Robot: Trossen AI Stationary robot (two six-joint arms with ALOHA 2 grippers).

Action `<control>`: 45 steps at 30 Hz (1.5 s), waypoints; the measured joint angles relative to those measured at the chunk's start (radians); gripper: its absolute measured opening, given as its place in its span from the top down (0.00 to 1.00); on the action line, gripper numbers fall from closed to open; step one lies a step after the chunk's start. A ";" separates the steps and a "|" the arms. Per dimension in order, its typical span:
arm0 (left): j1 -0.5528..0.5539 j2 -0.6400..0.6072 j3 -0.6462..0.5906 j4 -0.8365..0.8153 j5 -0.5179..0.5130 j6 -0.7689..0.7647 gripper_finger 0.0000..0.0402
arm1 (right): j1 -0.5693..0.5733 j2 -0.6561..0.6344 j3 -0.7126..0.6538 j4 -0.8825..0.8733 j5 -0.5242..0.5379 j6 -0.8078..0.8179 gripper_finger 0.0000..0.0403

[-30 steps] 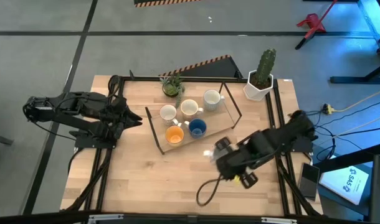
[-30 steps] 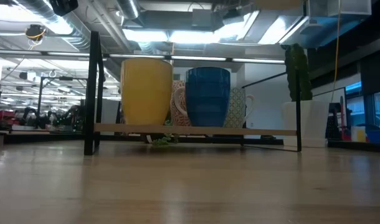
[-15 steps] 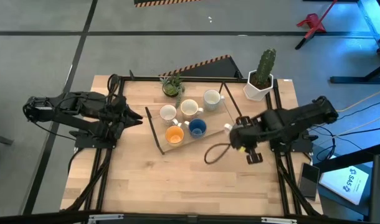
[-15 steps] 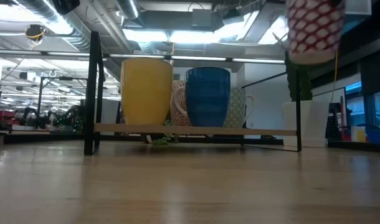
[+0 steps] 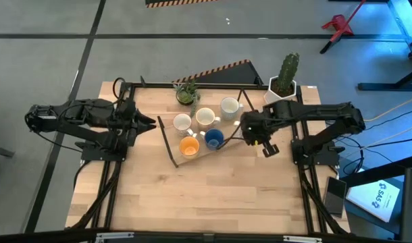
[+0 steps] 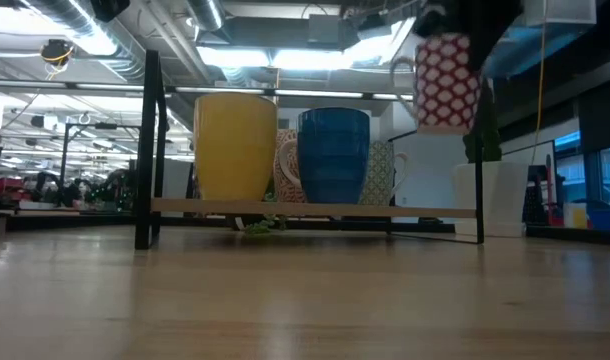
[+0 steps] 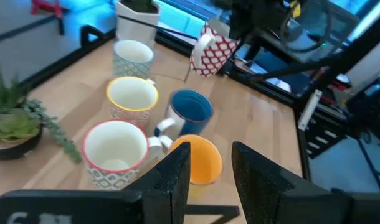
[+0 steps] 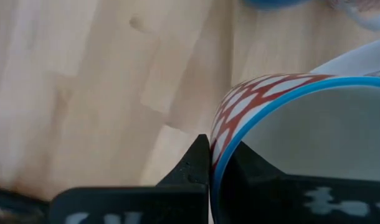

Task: Place coffee mugs
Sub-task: Put the red patterned mug on the shelf

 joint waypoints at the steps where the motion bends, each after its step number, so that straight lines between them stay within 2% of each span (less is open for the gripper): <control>1: 0.000 0.000 0.000 0.000 -0.013 0.001 0.72 | -0.013 0.001 -0.014 0.000 0.000 -0.044 0.99; 4: 0.000 0.000 0.000 -0.005 -0.058 0.001 0.72 | -0.050 0.003 -0.058 0.034 -0.001 -0.168 0.99; 8: 0.000 0.000 0.000 -0.002 -0.101 0.000 0.72 | -0.125 0.003 -0.122 0.108 -0.060 -0.279 0.99; 13: 0.000 0.000 0.000 -0.002 -0.131 -0.005 0.72 | -0.203 0.004 -0.206 0.191 -0.069 -0.381 0.99; 20: 0.000 0.000 0.000 -0.002 -0.203 -0.006 0.72 | -0.239 0.005 -0.281 0.276 -0.113 -0.477 0.99; 29: 0.000 0.000 0.000 -0.002 -0.235 -0.007 0.72 | -0.237 0.029 -0.296 0.343 -0.159 -0.511 0.99; 35: 0.000 0.000 0.000 -0.002 -0.237 -0.007 0.72 | -0.237 0.071 -0.296 0.339 -0.159 -0.525 0.99; 45: 0.000 0.000 0.000 -0.002 -0.241 -0.003 0.72 | -0.237 0.072 -0.296 0.343 -0.158 -0.526 0.98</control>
